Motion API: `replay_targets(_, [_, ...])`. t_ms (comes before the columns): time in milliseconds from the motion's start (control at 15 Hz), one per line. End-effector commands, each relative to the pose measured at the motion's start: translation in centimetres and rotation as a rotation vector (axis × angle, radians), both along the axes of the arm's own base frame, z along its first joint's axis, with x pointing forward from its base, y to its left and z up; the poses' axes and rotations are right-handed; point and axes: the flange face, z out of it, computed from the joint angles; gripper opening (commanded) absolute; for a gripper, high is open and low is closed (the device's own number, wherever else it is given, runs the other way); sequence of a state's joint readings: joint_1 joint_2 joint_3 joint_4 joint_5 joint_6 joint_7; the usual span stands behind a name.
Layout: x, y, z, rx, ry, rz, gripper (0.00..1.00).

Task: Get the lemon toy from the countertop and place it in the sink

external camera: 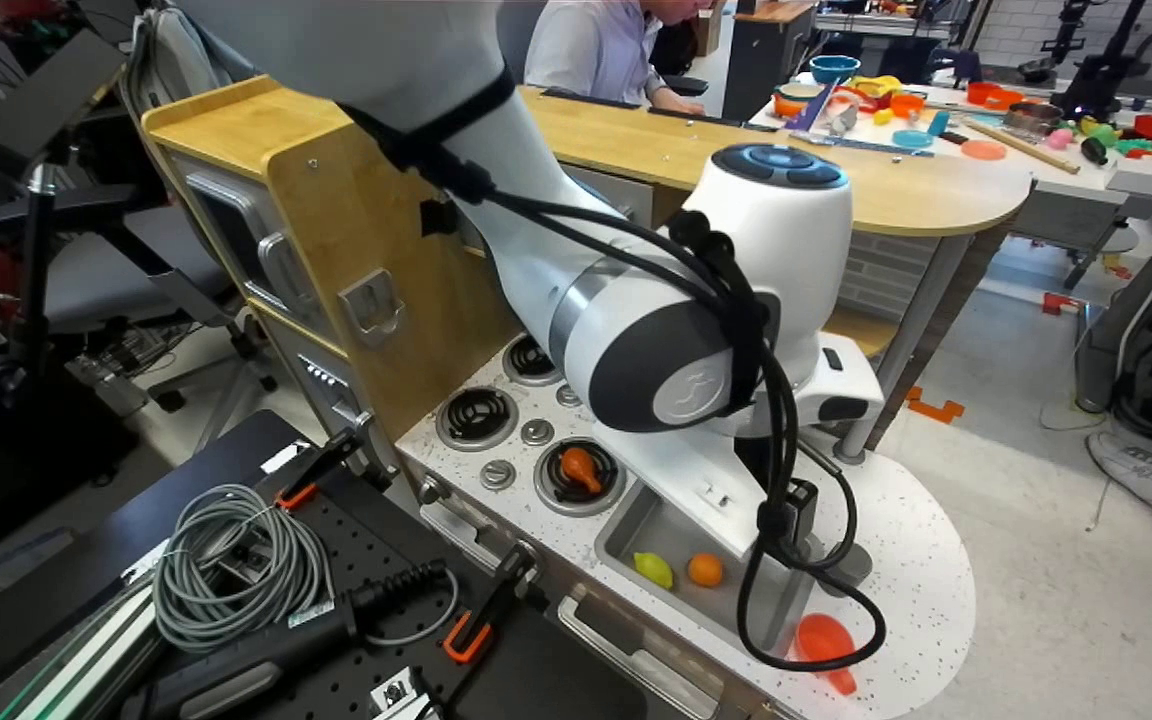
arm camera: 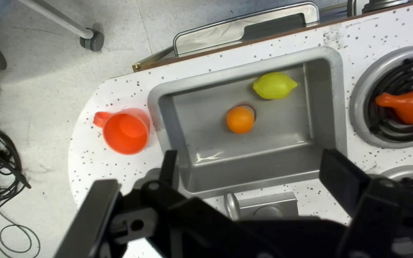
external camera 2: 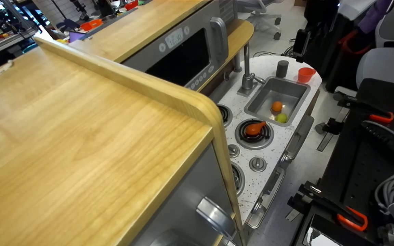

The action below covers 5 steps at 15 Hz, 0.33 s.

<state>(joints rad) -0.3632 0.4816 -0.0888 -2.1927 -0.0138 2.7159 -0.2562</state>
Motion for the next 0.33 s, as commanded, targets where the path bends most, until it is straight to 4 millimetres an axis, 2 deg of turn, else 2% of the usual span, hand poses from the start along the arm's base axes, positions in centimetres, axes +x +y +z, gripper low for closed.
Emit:
replay_targets(0, [-2.9,-0.5,4.5,0.028,0.034,0.002,1.00])
replay_targets(67, [-1.1,-0.4,2.3,0.007,0.014,-0.005,1.00])
replay_targets(267, [-2.1,-0.6,4.2,0.014,0.026,-0.007,1.00])
